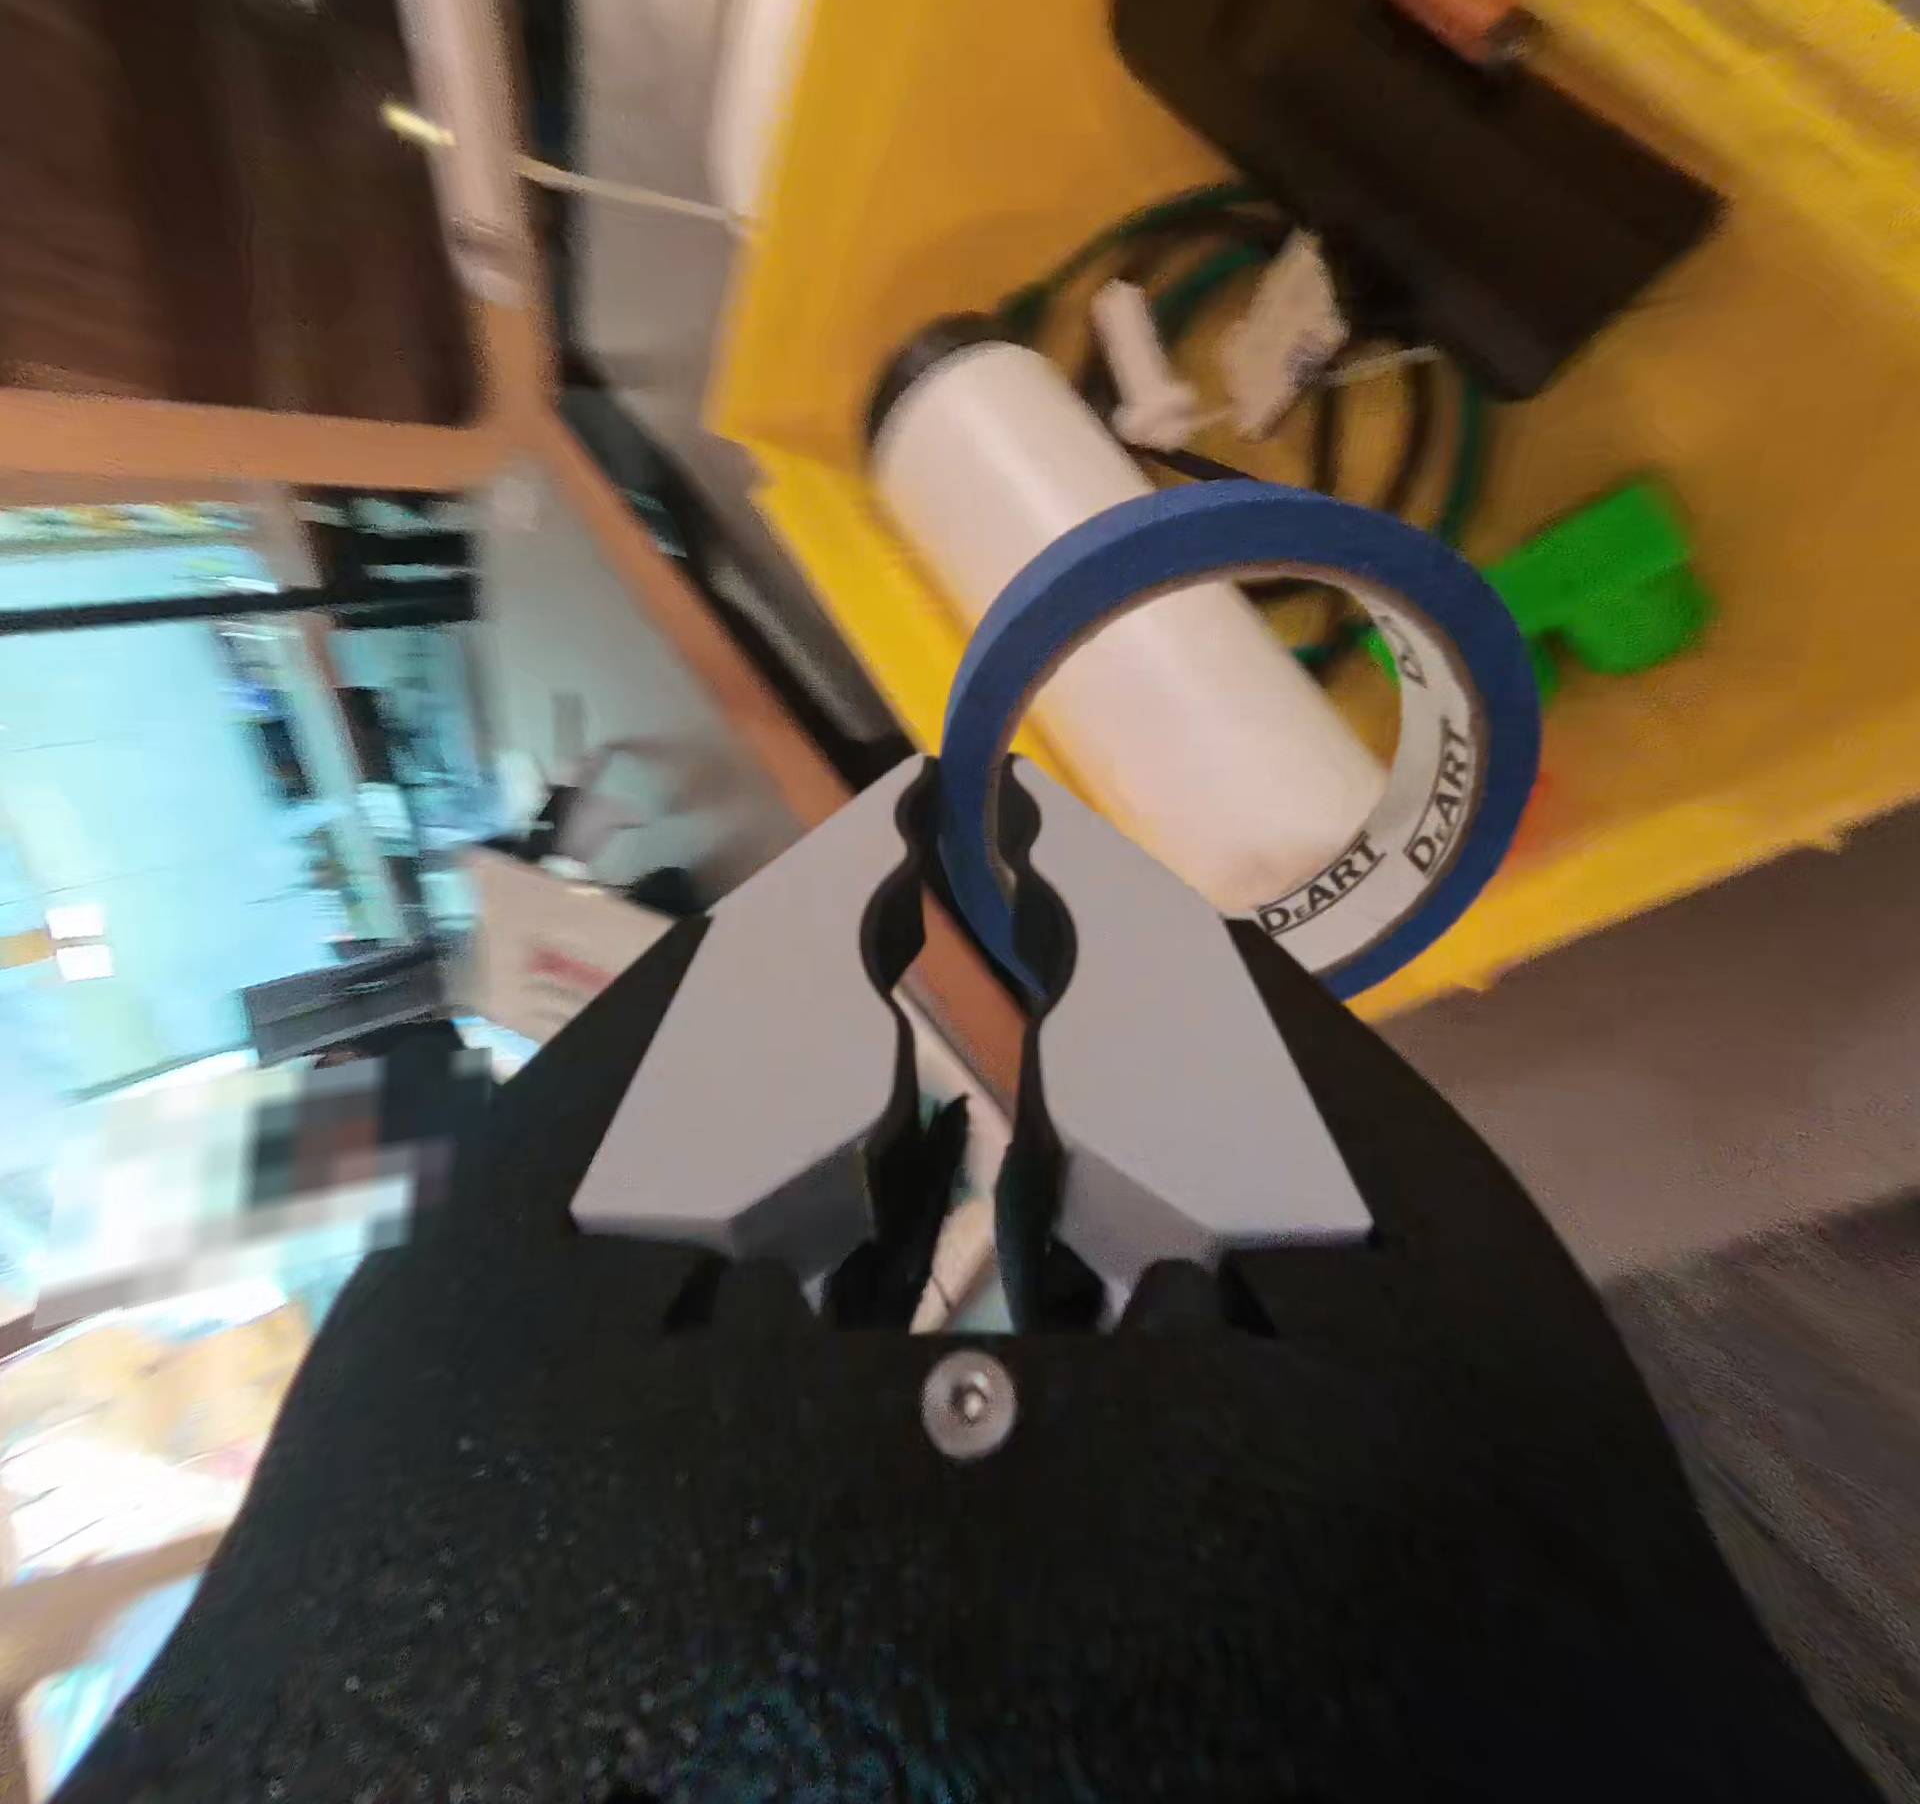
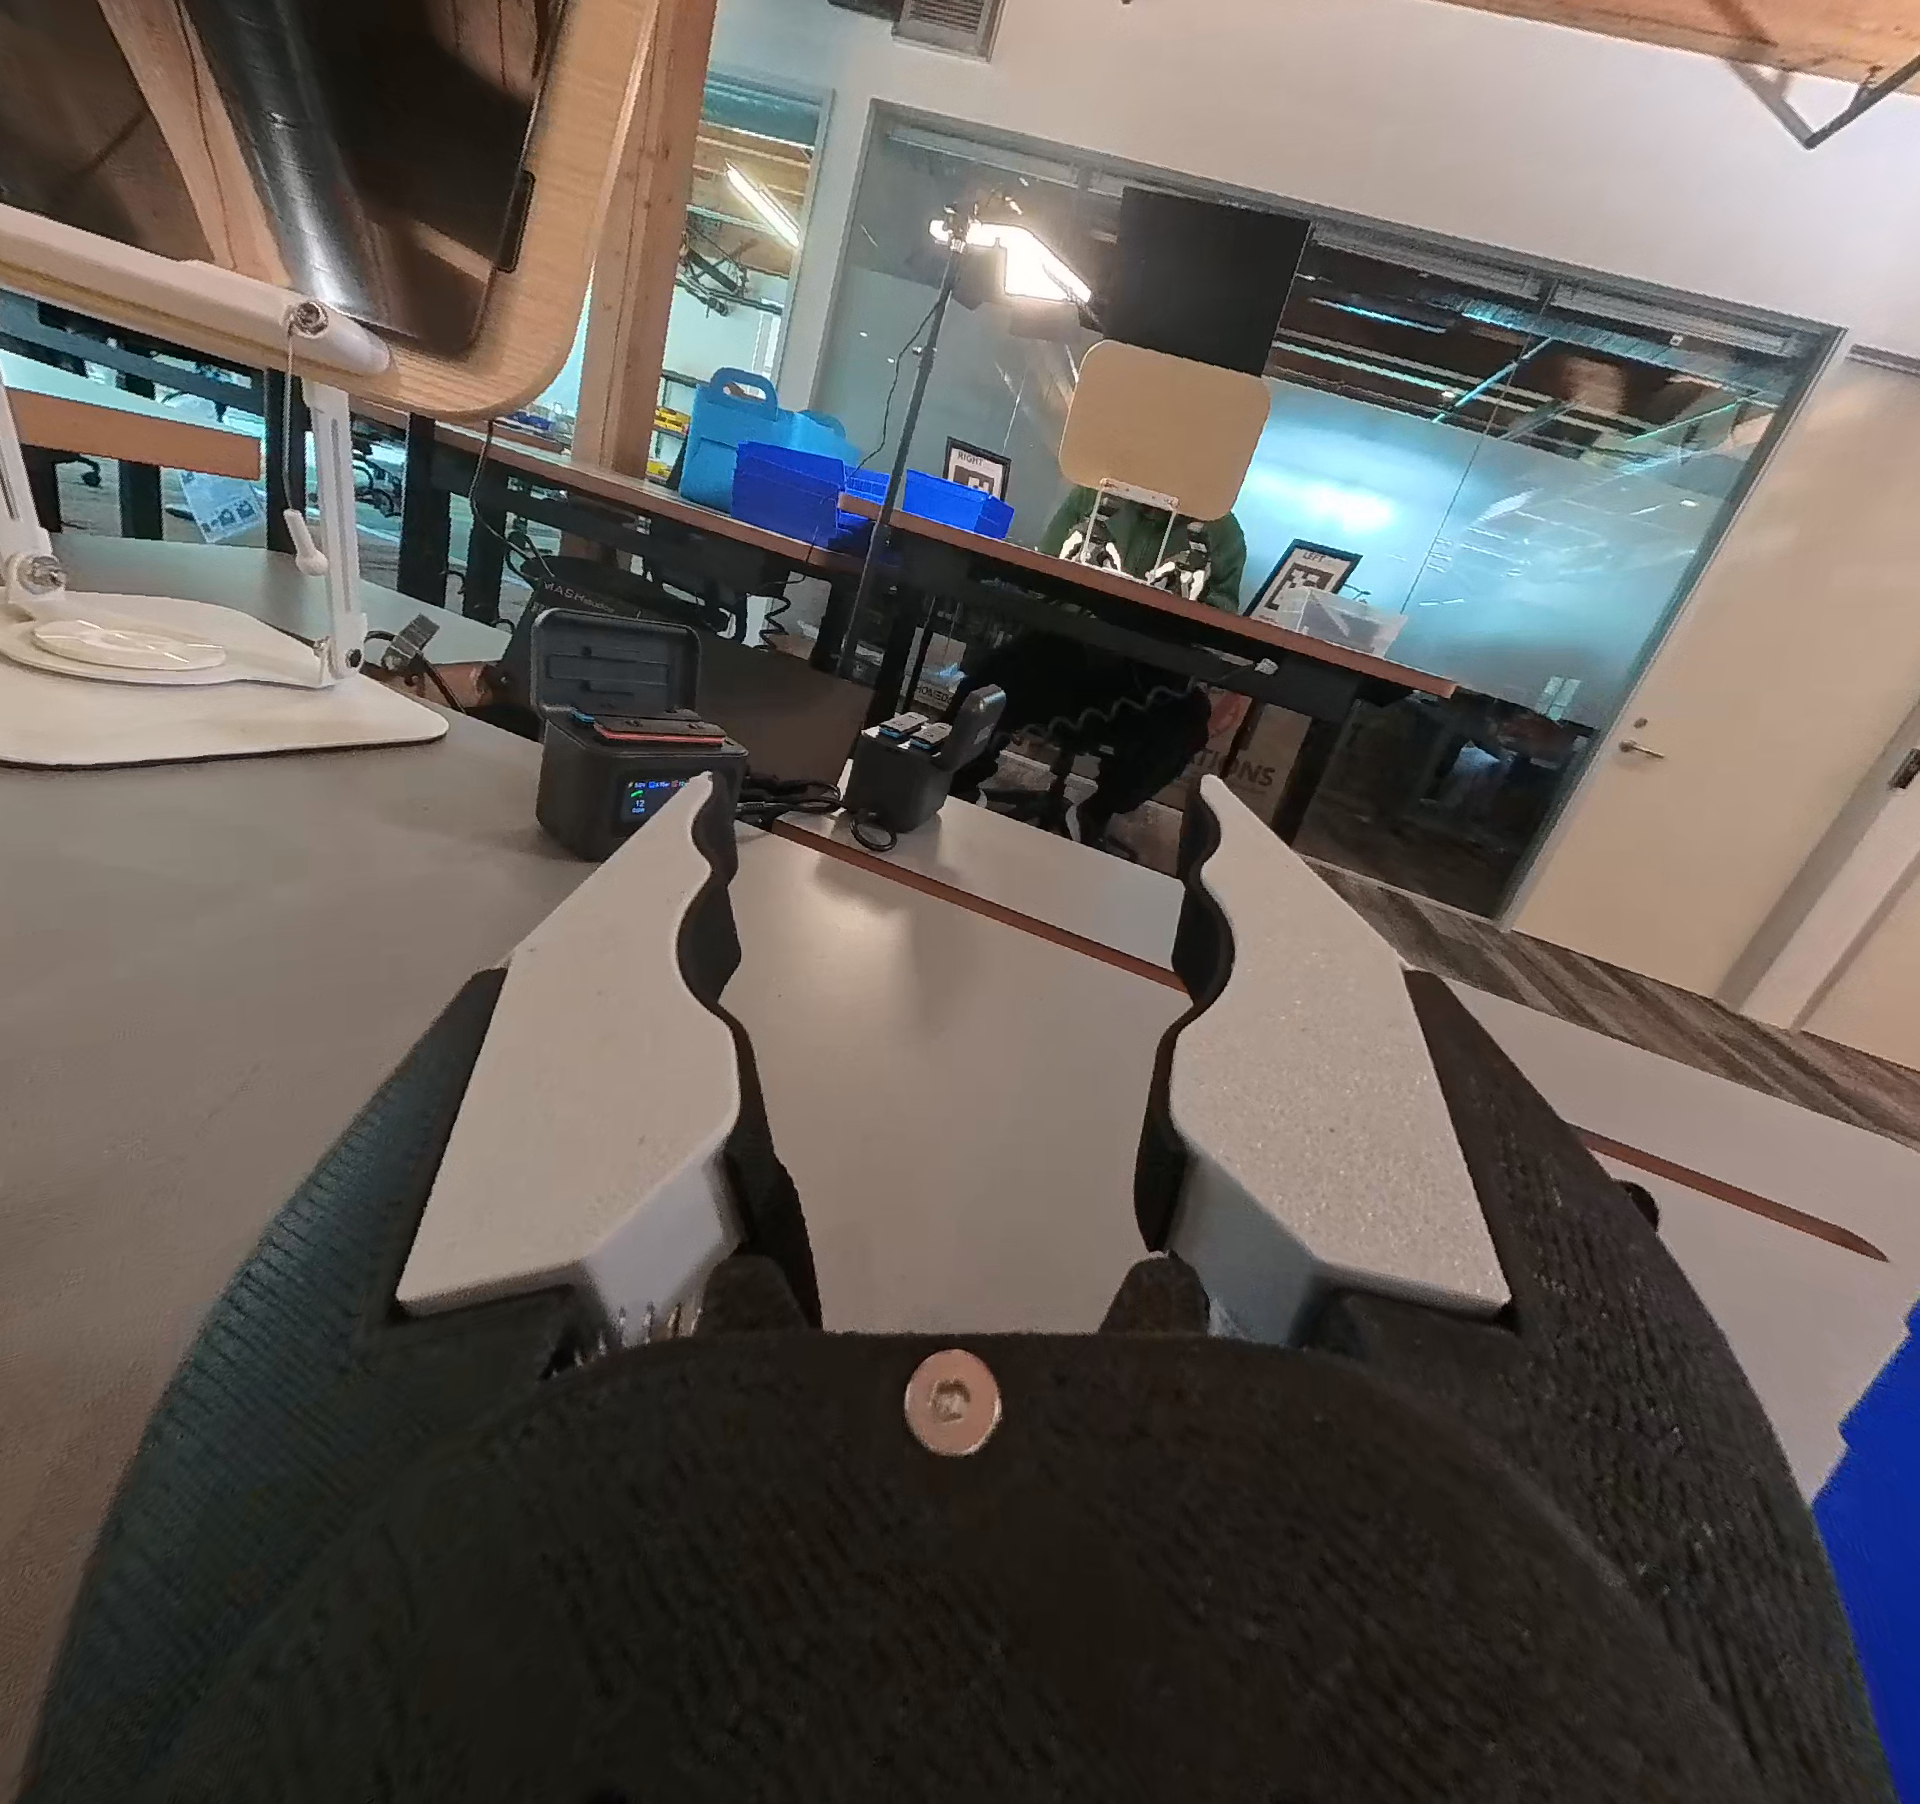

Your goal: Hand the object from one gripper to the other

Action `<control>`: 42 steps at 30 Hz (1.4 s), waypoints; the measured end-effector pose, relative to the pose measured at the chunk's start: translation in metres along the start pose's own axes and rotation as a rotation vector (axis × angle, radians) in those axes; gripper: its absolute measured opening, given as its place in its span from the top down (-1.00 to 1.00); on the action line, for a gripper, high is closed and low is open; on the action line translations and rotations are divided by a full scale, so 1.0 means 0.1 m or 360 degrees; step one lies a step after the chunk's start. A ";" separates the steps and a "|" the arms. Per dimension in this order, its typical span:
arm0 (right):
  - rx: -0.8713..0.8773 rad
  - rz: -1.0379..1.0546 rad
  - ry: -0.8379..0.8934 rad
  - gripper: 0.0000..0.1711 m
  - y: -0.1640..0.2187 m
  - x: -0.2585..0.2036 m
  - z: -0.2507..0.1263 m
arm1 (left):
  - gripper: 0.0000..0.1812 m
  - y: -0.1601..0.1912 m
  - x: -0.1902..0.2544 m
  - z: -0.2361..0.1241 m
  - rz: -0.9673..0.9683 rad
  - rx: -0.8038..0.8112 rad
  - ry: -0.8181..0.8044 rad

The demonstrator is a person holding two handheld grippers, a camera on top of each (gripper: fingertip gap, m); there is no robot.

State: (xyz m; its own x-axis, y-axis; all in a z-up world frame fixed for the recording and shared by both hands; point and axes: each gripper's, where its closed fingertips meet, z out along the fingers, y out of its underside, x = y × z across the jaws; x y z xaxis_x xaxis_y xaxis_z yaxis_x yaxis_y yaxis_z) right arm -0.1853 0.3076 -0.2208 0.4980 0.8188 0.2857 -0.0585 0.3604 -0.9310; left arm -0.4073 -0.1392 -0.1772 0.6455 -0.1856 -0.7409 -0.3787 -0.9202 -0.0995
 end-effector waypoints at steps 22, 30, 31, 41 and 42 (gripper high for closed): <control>0.0209 0.0313 -0.0506 0.62 -0.21 0.01 -0.49 | 0.92 -4.19 1.01 -0.17 -0.0877 0.2618 0.1291; 0.0103 0.0503 -0.1103 0.58 -0.22 -0.38 -0.64 | 0.92 -4.41 1.07 0.21 -0.1013 0.2506 0.1619; 0.0021 0.0547 -0.1271 0.56 -0.19 -0.47 -0.72 | 0.91 -4.39 1.04 0.21 -0.1047 0.2538 0.1616; -0.0001 0.0455 -0.1655 0.61 -0.37 -0.89 -1.01 | 0.91 -4.35 1.06 0.18 -0.1106 0.2509 0.1764; -0.0007 0.0439 -0.1631 0.69 -0.36 -0.91 -0.99 | 0.91 -4.35 1.07 0.17 -0.1101 0.2515 0.1783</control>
State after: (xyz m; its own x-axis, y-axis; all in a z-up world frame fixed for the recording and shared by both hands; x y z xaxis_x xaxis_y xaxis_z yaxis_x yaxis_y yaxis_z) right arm -0.1432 0.1762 -0.2357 -0.4996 0.8582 0.1179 -0.0542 0.1049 -0.9930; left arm -0.1851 0.2469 -0.2241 0.7086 -0.6620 0.2444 0.3277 0.0019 -0.9448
